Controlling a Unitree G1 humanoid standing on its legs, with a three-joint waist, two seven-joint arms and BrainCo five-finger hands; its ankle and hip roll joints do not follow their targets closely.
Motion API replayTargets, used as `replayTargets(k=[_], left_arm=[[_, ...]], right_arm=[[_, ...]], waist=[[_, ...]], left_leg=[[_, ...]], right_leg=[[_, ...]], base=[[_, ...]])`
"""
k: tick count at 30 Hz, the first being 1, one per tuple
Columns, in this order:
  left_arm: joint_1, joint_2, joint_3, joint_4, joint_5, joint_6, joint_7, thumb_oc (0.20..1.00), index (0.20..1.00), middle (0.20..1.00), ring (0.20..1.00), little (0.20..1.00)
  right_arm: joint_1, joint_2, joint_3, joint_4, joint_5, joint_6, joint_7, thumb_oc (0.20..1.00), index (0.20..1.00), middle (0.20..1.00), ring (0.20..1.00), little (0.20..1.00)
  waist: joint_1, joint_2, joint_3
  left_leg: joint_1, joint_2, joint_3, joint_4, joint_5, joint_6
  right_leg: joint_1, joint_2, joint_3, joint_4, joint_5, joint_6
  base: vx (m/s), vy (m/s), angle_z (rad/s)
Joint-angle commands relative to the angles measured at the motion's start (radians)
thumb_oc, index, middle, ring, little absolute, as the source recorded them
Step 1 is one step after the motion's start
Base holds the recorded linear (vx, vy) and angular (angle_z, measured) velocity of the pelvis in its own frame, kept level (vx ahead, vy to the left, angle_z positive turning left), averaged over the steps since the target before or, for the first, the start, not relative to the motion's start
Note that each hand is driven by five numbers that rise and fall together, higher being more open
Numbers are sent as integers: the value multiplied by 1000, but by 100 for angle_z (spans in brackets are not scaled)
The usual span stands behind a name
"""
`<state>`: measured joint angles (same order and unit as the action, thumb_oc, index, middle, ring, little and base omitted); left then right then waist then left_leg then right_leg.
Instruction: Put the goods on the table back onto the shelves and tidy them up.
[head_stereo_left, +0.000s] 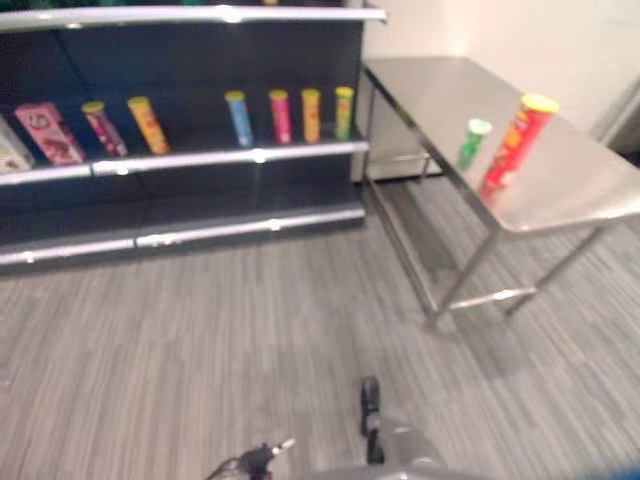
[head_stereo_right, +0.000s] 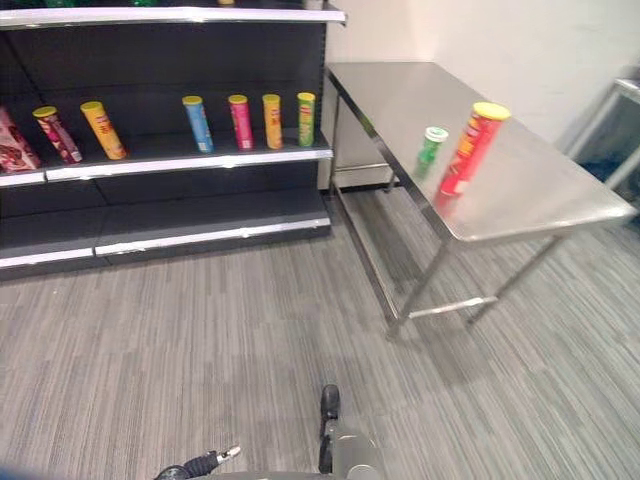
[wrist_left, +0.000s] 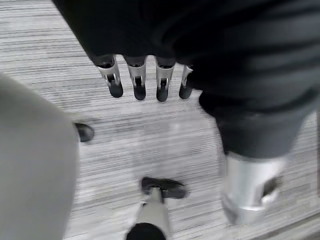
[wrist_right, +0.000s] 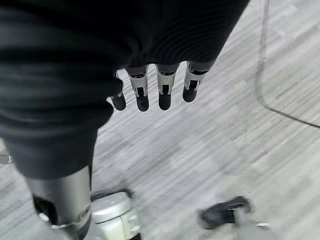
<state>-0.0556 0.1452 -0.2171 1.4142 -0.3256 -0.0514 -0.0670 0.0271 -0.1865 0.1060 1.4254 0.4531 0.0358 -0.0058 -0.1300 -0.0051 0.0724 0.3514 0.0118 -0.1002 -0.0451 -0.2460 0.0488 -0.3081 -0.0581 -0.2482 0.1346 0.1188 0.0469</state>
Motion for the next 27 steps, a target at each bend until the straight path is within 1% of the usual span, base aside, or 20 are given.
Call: replayTargets(k=[1, 2, 4, 5, 6, 7, 8, 9, 10, 11, 13, 15, 16, 18, 19, 20, 23, 24, 25, 27], left_arm=[[6, -4, 33, 37, 6, -5, -5, 1000, 1000, 1000, 1000, 1000], [11, -2, 51, 50, -11, -4, 1, 1000, 1000, 1000, 1000, 1000], [17, -7, 59, 53, -21, -11, 8, 1000, 1000, 1000, 1000, 1000], [14, -4, 53, 36, -34, -11, 11, 1000, 1000, 1000, 1000, 1000], [5, 1, 47, 14, -48, -13, 19, 1000, 1000, 1000, 1000, 1000], [-2, 6, 38, -8, -48, -13, 29, 1000, 1000, 1000, 1000, 1000], [-11, 6, 30, -23, -53, -18, 40, 1000, 1000, 1000, 1000, 1000], [-11, 6, 30, -23, -53, -18, 40, 1000, 1000, 1000, 1000, 1000], [-28, 2, -5, -81, -72, -30, 47, 1000, 1000, 1000, 1000, 1000], [-28, 3, -6, -81, -72, -30, 47, 1000, 1000, 1000, 1000, 1000], [-24, -2, -19, -86, -66, -30, 44, 1000, 1000, 1000, 1000, 1000], [-24, -4, -17, -84, -82, -34, 46, 1000, 1000, 1000, 1000, 1000], [-23, -3, -7, -81, -99, -31, 46, 1000, 1000, 1000, 1000, 1000], [-27, -5, 10, -64, -132, -39, 56, 1000, 1000, 1000, 1000, 1000], [-27, -5, 10, -64, -132, -39, 56, 1000, 1000, 1000, 1000, 1000], [-32, -14, 32, -44, -172, -42, 61, 1000, 1000, 1000, 1000, 1000], [-17, -15, 75, -43, -212, -51, 59, 1000, 1000, 1000, 1000, 1000], [-14, -15, 88, -39, -220, -53, 61, 1000, 1000, 1000, 1000, 1000], [-10, -6, 91, -25, -199, -49, 59, 1000, 1000, 1000, 1000, 1000], [-10, 2, 89, -23, -180, -48, 57, 1000, 1000, 1000, 1000, 1000]], right_arm=[[-89, -10, -20, 40, 41, -5, 4, 1000, 1000, 1000, 1000, 1000], [-91, -12, -21, 36, 56, -10, 6, 1000, 1000, 1000, 1000, 1000], [-100, -16, -11, 11, 68, -23, 11, 1000, 1000, 1000, 1000, 1000], [-113, -25, 0, -11, 58, -31, 3, 1000, 1000, 1000, 1000, 1000], [-122, -31, 4, -19, 53, -34, -6, 1000, 1000, 1000, 1000, 1000], [-130, -37, 11, -24, 46, -35, -16, 1000, 1000, 1000, 1000, 1000], [-143, -42, 16, -27, 49, -38, -25, 1000, 1000, 1000, 1000, 1000], [-143, -42, 16, -27, 49, -38, -25, 1000, 1000, 1000, 1000, 1000], [-164, -47, 27, -47, 55, -46, -43, 1000, 1000, 1000, 1000, 1000], [-164, -47, 26, -47, 55, -46, -43, 1000, 1000, 1000, 1000, 1000], [-163, -45, 46, -63, 35, -45, -39, 1000, 1000, 1000, 1000, 1000], [-156, -42, 57, -59, 21, -44, -43, 1000, 1000, 1000, 1000, 1000], [-154, -40, 62, -44, 7, -41, -47, 1000, 1000, 1000, 1000, 1000], [-149, -41, 71, -23, -23, -37, -58, 1000, 1000, 1000, 1000, 1000], [-149, -41, 71, -23, -23, -37, -58, 1000, 1000, 1000, 1000, 1000], [-132, -39, 65, -4, -25, -32, -52, 1000, 1000, 1000, 1000, 1000], [-110, -35, 44, 6, -28, -34, -47, 1000, 1000, 1000, 1000, 1000], [-106, -32, 33, 11, -26, -32, -45, 1000, 1000, 1000, 1000, 1000], [-97, -26, 6, 19, -6, -29, -38, 1000, 1000, 1000, 1000, 1000], [-93, -17, -1, 17, 8, -27, -26, 1000, 1000, 1000, 1000, 1000]], waist=[[-19, 23, 18], [-18, 37, 7], [-18, 59, -6], [-14, 48, -1], [-1, 40, 14], [13, 17, 22], [29, 9, 32], [30, 9, 32], [79, -15, 51], [79, -18, 48], [97, -26, 49], [110, -15, 46], [124, -2, 47], [144, 9, 54], [144, 9, 54], [145, 14, 49], [154, 24, 29], [147, 29, 24], [130, 24, 6], [126, 18, -4]], left_leg=[[-39, -13, 31, -4, 30, -48], [-44, 5, 35, 24, 59, -66], [-94, 27, 59, 194, 173, -120], [-201, 29, 92, 449, 290, -168], [-267, 42, 112, 595, 346, -183], [-334, 42, 138, 684, 350, -159], [-381, 77, 176, 738, 321, -131], [-380, 78, 176, 739, 320, -132], [-502, 109, 242, 673, 227, -89], [-503, 105, 243, 668, 231, -89], [-533, 101, 245, 479, 220, -87], [-526, 102, 206, 263, 267, -101], [-535, 108, 158, 169, 326, -117], [-571, 109, 53, 37, 378, -134], [-571, 109, 53, 37, 378, -134], [-597, 111, -15, -9, 397, -153], [-580, 94, -109, 65, 386, -161], [-570, 82, -115, 84, 380, -161], [-550, 72, -74, 109, 351, -148], [-539, 69, -47, 112, 339, -139]], right_leg=[[47, -26, 27, -35, -8, 65], [59, -13, 27, -29, -21, 54], [101, 16, 35, -36, -40, 32], [156, 16, 47, -56, -61, -1], [192, 23, 55, -67, -78, -26], [221, 11, 70, -77, -95, -40], [253, 12, 79, -85, -109, -47], [253, 13, 79, -85, -109, -47], [329, -4, 108, -116, -133, -39], [326, -8, 108, -117, -132, -38], [359, -19, 124, -138, -137, -20], [386, -11, 136, -153, -152, -11], [412, 5, 152, -160, -165, -10], [447, 18, 192, -158, -193, -10], [447, 18, 191, -158, -193, -10], [479, 25, 236, -155, -213, -3], [494, 14, 313, -143, -228, 10], [491, 1, 327, -140, -225, 18], [486, -38, 357, -132, -219, 39], [474, -57, 380, -123, -212, 49]], base=[[575, -17, 18], [331, -19, 7], [508, -44, -2], [503, -86, 5], [456, -111, 2], [326, -103, -12], [212, -68, -27], [405, -1, -64], [294, 27, -58], [393, 73, -32], [254, 143, -22], [308, 196, -45], [346, 195, -41], [306, 141, -32], [427, 180, -84], [361, 176, -115], [384, 279, -147], [399, 466, -134], [272, 338, -64], [232, 313, -62]])
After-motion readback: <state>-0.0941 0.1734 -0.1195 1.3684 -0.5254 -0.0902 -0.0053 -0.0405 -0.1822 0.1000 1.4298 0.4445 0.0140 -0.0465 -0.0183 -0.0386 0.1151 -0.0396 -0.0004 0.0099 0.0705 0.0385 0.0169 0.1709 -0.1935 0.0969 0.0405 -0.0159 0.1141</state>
